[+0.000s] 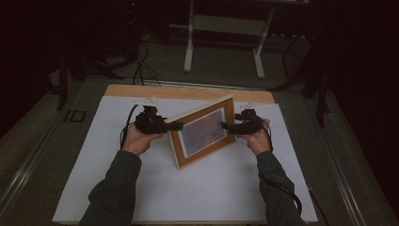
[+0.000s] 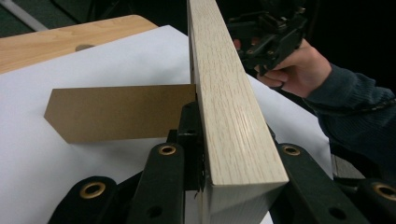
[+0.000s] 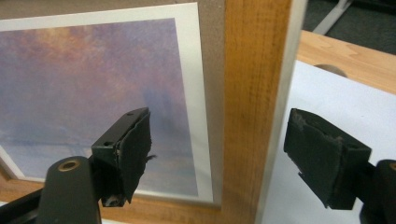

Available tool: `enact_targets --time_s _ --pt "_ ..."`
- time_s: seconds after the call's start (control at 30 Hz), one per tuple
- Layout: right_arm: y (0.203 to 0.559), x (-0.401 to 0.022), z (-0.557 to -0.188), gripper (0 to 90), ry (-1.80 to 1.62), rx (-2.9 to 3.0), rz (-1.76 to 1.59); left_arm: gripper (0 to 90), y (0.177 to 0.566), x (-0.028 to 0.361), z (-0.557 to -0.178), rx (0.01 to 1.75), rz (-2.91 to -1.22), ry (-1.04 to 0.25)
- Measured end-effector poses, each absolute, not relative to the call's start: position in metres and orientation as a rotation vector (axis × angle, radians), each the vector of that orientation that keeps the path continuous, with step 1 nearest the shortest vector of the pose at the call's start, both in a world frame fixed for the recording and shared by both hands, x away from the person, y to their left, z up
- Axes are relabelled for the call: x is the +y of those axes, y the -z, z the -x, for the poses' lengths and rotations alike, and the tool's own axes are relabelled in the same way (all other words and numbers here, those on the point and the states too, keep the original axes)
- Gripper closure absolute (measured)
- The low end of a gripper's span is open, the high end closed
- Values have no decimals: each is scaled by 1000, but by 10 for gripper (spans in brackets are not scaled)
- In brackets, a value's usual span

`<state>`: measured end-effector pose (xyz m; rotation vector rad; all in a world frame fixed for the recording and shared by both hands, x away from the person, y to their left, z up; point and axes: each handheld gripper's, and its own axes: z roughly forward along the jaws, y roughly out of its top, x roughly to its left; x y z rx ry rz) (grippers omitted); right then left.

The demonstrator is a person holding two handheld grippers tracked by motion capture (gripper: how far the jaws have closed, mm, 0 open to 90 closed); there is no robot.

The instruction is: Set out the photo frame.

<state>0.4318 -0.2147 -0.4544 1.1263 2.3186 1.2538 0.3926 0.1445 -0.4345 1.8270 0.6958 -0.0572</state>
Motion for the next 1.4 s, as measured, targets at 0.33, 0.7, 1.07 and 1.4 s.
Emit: enact_targets --time_s 0.33,0.7,1.07,1.4 --pt "467 -227 -443 251 -1416 2385 -1139 748 436 144 -401 643 -1841 104" --pt "472 -246 -441 440 -1496 2360 -1181 751 437 142 -401 666 -1829 88" --pt "470 -246 -430 586 -1443 2363 -1126 641 436 139 -400 718 -1815 36" --pt "471 -248 -421 608 -1428 2352 -1111 512 430 152 -366 800 -1796 -186"
